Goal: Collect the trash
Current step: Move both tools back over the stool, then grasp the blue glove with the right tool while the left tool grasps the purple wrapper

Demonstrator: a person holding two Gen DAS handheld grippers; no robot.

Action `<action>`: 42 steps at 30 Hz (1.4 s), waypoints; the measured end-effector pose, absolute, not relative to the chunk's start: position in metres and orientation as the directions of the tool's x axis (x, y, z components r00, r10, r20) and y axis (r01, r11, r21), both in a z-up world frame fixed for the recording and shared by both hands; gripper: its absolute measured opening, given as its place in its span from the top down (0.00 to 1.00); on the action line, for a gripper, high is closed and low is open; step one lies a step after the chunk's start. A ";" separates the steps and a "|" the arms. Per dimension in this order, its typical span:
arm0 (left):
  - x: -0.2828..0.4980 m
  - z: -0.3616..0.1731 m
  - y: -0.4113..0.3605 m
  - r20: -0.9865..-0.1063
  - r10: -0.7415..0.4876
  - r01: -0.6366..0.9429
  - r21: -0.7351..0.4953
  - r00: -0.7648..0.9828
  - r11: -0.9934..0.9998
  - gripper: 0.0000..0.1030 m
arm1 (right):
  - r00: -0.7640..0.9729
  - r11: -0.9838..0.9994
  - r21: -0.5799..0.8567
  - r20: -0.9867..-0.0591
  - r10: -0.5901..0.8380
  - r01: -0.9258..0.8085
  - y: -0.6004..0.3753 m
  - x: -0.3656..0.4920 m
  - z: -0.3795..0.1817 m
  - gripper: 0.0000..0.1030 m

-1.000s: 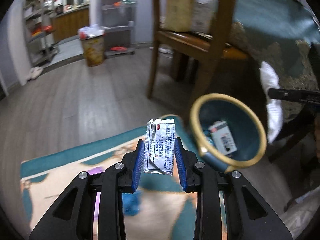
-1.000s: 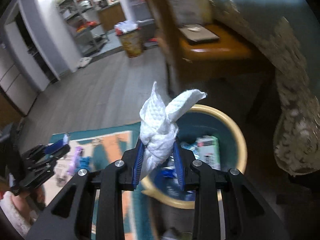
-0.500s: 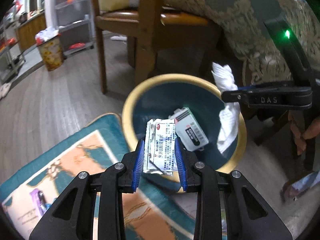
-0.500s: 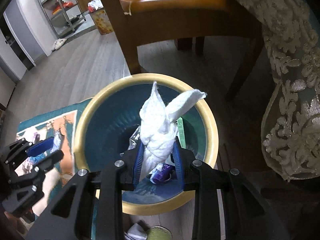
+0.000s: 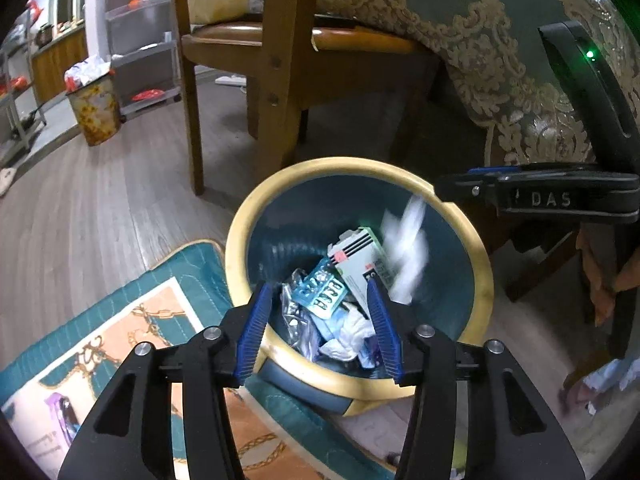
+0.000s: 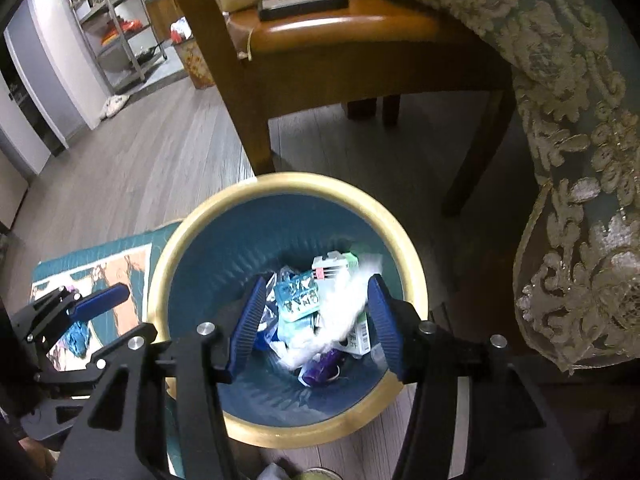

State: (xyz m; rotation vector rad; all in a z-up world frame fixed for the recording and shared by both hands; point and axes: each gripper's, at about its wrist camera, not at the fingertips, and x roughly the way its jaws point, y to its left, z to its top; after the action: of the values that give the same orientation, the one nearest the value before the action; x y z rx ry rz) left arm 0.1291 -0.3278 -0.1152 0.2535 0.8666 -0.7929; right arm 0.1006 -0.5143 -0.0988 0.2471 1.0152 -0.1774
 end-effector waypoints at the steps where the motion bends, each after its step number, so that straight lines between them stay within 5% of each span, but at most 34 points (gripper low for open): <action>1: 0.130 -0.114 -0.327 -0.761 -0.514 0.708 -0.103 0.396 0.698 0.50 | 0.520 0.958 0.119 -0.853 -0.035 0.259 -0.513 0.101 -0.097 0.47; 5: 0.129 -0.105 -0.312 -0.754 -0.509 0.695 -0.098 0.415 0.712 0.48 | 0.534 0.955 0.138 -0.845 -0.025 0.263 -0.508 0.104 -0.090 0.40; 16: 0.131 -0.071 -0.214 -0.715 -0.420 0.558 -0.052 0.558 0.828 0.12 | 0.615 0.966 0.145 -0.788 -0.019 0.215 -0.458 0.114 -0.058 0.06; 35: 0.148 -0.090 -0.015 -0.768 -0.105 0.217 0.045 0.631 0.975 0.12 | 0.534 0.987 0.159 -0.834 0.137 -0.005 -0.276 0.148 -0.092 0.08; 40: 0.149 -0.099 0.015 -0.784 -0.076 0.194 0.057 0.616 0.979 0.12 | 0.413 0.974 0.202 -0.882 0.226 -0.101 -0.223 0.155 -0.131 0.38; 42: 0.150 -0.101 0.022 -0.788 -0.066 0.196 0.071 0.613 0.978 0.12 | 0.354 0.962 0.233 -0.896 0.269 -0.143 -0.202 0.157 -0.147 0.41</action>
State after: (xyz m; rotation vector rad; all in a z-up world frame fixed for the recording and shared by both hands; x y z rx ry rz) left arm 0.1498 0.0222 -0.1012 0.1557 0.8995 -0.1519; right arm 0.1569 -0.2022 -0.1466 0.1212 1.1798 0.2675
